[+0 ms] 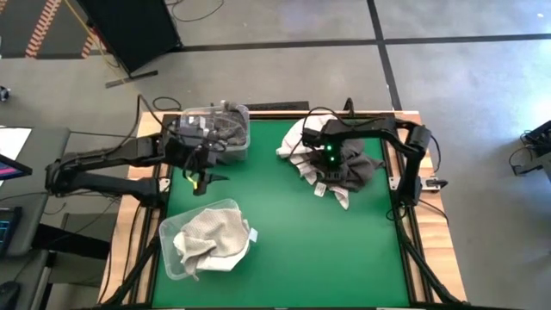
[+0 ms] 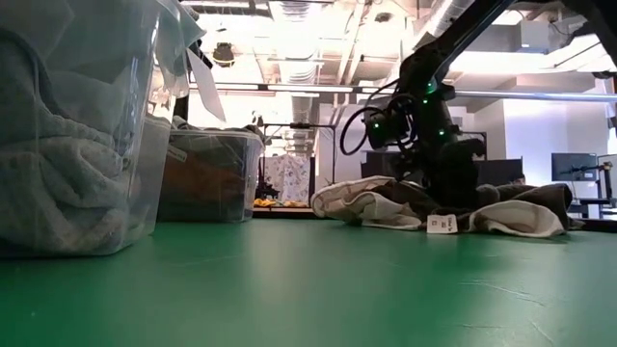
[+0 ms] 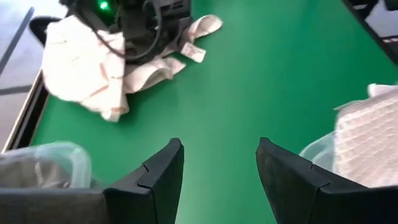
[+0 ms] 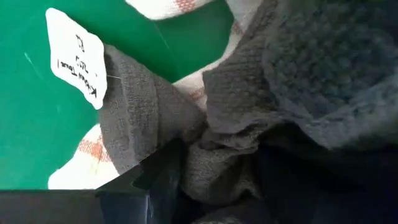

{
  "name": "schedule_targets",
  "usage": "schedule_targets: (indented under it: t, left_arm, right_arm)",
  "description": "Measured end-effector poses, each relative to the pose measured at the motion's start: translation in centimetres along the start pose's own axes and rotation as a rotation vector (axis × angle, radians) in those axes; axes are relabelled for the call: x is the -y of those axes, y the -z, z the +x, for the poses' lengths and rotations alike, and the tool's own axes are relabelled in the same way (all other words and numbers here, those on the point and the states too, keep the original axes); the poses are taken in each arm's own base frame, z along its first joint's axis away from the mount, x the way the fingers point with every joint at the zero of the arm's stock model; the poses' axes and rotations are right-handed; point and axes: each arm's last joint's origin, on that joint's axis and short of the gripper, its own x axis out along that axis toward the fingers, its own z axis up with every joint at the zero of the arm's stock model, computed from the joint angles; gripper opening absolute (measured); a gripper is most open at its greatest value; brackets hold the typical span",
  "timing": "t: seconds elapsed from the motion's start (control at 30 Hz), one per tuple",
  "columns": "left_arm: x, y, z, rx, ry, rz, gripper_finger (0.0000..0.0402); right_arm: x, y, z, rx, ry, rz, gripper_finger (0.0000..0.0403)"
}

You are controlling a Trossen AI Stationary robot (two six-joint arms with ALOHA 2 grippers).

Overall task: Sort towels by color in basket
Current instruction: Put the black towel into the top transparent bin

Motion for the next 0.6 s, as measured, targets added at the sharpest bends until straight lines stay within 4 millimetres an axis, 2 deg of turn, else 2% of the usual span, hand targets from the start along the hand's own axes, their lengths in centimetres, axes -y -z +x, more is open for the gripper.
schedule_targets:
  t: [0.13,0.23,0.33,0.5,0.53,0.6]
  left_arm:
    - [0.8,-0.4,0.1,0.028,0.035,0.03,0.0193]
    - [1.6,-0.6,0.2,0.036,0.07,0.053,0.0193]
    - [2.4,-0.8,0.2,0.042,0.106,0.068,0.0193]
    - [3.6,-1.0,0.3,0.049,0.162,0.082,0.0193]
    - [3.9,-1.0,0.3,0.052,0.167,0.089,0.0193]
    - [4.3,-1.2,0.2,0.064,0.18,0.104,0.0193]
  right_arm:
    - [-0.3,-0.1,0.4,0.011,0.008,-0.015,0.0238]
    - [-0.2,-0.2,0.5,0.02,0.013,-0.032,0.0221]
    - [-0.2,-0.3,0.6,0.028,0.024,-0.048,0.0173]
    - [-0.4,-0.5,0.6,0.034,0.035,-0.1,0.0046]
    - [-0.5,-0.5,0.6,0.031,0.038,-0.118,0.0031]
    - [-0.8,-0.6,0.6,0.024,0.045,-0.14,0.003]
